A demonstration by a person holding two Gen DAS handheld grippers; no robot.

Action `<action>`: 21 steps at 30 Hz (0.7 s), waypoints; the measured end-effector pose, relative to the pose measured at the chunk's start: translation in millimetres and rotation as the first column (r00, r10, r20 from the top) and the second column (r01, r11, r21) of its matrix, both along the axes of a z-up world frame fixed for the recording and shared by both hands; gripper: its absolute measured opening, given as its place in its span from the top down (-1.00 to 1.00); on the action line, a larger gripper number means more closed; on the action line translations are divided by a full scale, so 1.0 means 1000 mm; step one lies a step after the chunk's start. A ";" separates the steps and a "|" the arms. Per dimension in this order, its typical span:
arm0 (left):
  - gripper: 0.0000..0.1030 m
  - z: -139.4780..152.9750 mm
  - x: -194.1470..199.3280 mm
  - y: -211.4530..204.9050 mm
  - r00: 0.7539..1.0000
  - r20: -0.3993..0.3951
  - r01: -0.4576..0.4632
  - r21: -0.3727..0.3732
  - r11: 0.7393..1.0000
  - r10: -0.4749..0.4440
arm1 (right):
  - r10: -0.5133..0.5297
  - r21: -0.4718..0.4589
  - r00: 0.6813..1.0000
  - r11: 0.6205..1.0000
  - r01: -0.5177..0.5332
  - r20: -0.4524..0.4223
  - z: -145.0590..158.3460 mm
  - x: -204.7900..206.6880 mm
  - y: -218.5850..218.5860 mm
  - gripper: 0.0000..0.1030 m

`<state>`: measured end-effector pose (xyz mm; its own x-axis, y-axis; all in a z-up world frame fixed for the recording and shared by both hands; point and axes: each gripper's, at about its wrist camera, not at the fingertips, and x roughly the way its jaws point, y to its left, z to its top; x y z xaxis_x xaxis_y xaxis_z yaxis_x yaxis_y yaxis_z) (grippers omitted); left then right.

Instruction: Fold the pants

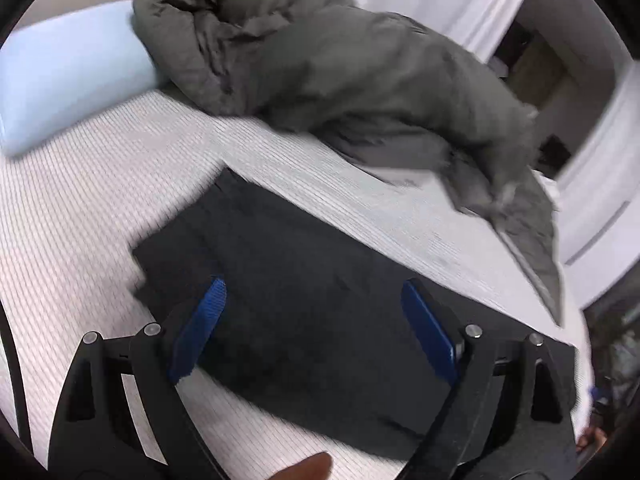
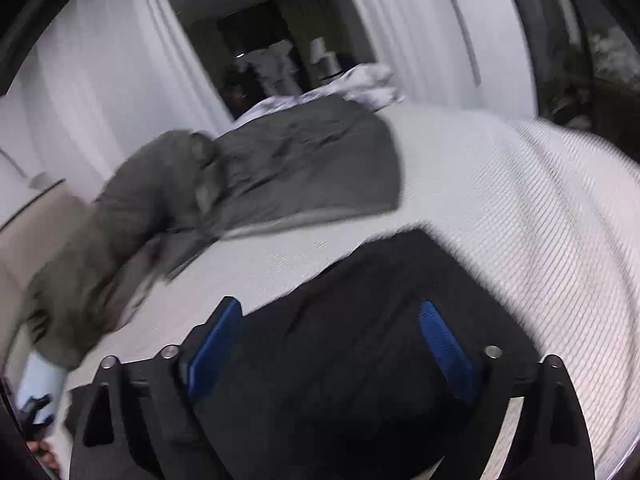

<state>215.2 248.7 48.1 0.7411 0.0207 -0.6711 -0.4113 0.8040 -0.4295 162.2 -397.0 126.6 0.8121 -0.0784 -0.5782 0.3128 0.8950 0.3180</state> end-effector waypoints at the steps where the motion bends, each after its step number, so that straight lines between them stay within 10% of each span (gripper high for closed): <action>1: -0.70 -0.001 -0.008 -0.013 1.000 -0.001 0.021 -0.012 1.000 -0.021 | 0.016 0.030 1.000 0.999 -0.016 -0.001 -0.003 -0.005 0.008 -0.81; 7: -0.34 -0.033 -0.026 -0.087 0.979 -0.056 0.189 -0.124 0.974 -0.197 | 0.116 0.163 0.993 0.980 -0.114 -0.003 -0.026 -0.042 0.053 -0.82; 13: -0.18 -0.071 -0.014 -0.108 0.980 -0.092 0.155 -0.193 0.969 -0.175 | 0.203 0.126 0.978 0.973 -0.196 -0.049 -0.053 -0.056 0.083 -0.82; 16: 0.84 -0.075 -0.002 -0.108 0.983 -0.115 0.124 -0.155 0.980 -0.142 | 0.177 0.138 0.983 0.976 -0.170 -0.041 -0.057 -0.054 0.077 -0.82; 21: 0.99 -0.073 -0.014 -0.093 0.989 -0.060 0.125 -0.171 0.977 -0.137 | 0.162 0.166 0.985 0.974 -0.151 -0.056 -0.066 -0.044 0.070 -0.82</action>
<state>200.9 156.2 -24.9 0.6804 -0.1894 -0.7079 -0.3413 0.7729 -0.5348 118.3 -326.6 60.4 0.7647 0.1450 -0.6279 0.1991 0.8735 0.4442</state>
